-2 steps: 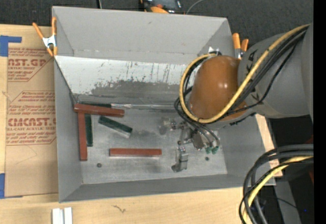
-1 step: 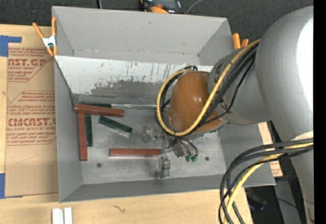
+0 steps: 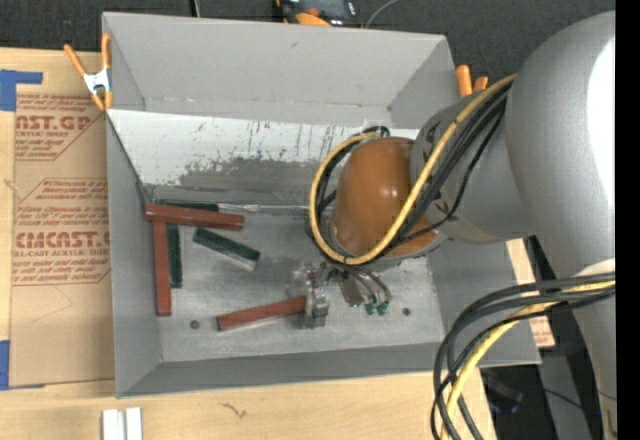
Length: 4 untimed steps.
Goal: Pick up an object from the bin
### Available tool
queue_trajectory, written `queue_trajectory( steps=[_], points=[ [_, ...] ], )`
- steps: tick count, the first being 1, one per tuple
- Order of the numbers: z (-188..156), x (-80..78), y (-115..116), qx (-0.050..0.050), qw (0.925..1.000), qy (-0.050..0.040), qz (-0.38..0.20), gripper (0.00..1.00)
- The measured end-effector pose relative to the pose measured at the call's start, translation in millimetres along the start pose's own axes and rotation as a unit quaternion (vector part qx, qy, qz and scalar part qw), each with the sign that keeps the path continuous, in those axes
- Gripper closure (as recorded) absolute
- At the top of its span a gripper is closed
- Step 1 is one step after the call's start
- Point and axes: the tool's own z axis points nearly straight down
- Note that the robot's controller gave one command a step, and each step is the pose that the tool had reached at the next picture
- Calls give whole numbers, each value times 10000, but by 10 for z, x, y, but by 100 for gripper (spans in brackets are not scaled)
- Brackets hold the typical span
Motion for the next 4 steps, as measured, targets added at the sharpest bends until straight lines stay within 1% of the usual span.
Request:
queue_trajectory(
  steps=[1,2,3,4],
  points=[
    [-1776,60,-247,13,9715,-31,-2371,100],
    [-1753,68,-241,-1,9715,-11,-2370,0],
    [-118,-97,-205,-21,9423,17,-3347,0],
    [7,-489,65,-9,9463,-23,-3233,0]
  ],
)
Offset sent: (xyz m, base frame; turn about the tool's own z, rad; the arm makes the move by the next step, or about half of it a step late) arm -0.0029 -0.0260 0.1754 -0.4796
